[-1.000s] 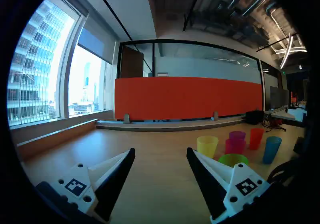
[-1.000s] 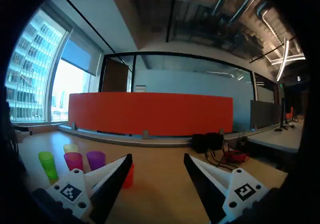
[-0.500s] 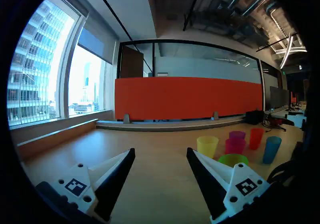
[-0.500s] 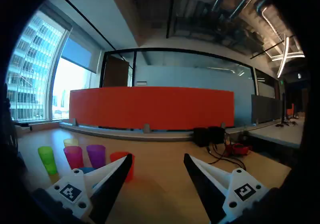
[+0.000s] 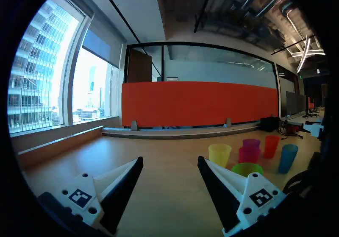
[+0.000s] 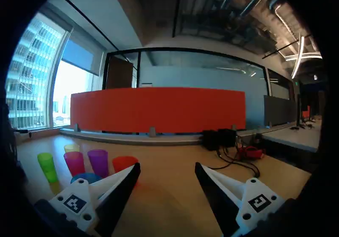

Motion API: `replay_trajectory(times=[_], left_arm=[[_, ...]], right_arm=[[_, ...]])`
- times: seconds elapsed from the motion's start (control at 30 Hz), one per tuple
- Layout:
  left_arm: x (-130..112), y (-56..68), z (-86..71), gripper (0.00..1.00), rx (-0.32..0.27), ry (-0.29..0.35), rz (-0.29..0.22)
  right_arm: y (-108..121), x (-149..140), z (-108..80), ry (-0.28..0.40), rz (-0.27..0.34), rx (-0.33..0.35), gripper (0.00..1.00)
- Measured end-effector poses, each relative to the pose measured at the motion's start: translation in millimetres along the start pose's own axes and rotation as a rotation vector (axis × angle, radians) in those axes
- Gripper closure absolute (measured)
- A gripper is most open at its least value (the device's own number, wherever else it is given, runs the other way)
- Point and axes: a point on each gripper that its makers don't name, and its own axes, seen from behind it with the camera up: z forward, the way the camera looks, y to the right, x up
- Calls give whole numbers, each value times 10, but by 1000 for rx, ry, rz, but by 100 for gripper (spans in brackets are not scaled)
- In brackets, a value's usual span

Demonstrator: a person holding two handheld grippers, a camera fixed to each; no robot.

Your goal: Pour water

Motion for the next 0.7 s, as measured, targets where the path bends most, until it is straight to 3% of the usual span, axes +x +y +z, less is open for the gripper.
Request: replay_trajectory(times=[0.7], left_arm=[[-1, -2, -1, 4, 0, 0, 0]], right_arm=[[2, 5, -10, -1, 3, 6, 0]])
